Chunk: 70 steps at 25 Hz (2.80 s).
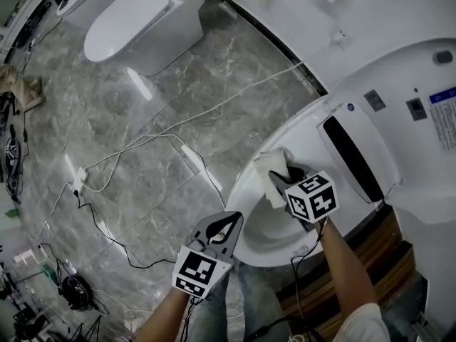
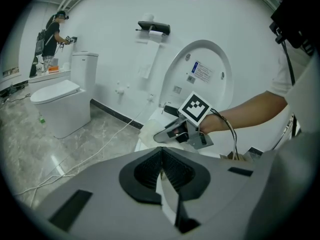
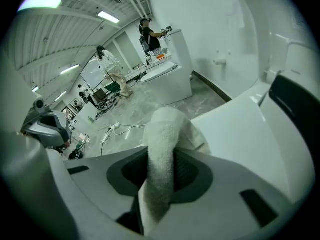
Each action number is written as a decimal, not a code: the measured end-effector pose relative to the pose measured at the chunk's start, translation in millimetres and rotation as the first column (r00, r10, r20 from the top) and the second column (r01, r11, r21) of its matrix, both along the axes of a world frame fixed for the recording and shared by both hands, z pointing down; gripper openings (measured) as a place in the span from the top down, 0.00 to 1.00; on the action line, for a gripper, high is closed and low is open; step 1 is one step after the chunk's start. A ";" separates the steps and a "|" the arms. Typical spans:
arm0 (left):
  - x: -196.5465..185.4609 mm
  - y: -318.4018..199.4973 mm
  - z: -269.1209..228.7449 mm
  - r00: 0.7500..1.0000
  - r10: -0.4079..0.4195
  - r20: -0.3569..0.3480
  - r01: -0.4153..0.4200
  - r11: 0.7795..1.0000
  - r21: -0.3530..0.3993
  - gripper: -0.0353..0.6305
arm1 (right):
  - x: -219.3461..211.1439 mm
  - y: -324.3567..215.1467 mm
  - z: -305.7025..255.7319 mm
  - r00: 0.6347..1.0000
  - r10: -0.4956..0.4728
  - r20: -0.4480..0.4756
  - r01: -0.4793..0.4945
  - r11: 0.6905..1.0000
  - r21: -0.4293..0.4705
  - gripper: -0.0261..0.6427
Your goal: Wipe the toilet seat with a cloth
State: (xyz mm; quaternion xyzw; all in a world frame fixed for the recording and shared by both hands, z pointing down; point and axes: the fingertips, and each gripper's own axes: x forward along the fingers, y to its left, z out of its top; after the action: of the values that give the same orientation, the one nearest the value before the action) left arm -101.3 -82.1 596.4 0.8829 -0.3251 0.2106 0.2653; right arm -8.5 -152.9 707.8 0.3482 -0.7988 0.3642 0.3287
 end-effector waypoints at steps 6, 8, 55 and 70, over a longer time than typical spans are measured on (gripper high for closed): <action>20.5 -9.3 -2.7 1.000 -0.008 -0.008 0.008 1.000 0.003 0.93 | 18.6 -18.2 -2.9 1.000 0.022 0.001 -0.022 1.000 0.016 0.81; 29.6 -12.2 -5.9 1.000 -0.009 -0.019 0.009 1.000 0.010 0.93 | 30.3 -26.7 -3.9 0.999 0.053 0.003 -0.053 0.998 0.022 0.81; 140.5 65.0 -2.5 0.955 0.295 -0.041 -0.297 0.955 -0.027 0.93 | 218.4 109.9 -6.2 0.864 0.499 -0.066 -0.501 0.865 -0.011 0.81; 173.3 92.0 -7.6 0.917 0.397 -0.029 -0.397 0.917 -0.018 0.93 | 266.9 164.1 -19.2 0.785 0.615 -0.075 -0.616 0.788 0.004 0.81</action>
State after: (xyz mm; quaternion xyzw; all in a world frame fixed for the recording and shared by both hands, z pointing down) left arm 72.0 10.0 588.8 0.9299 -0.1334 0.2528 0.2316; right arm 258.4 11.2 688.6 0.5988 -0.6257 0.4469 0.2242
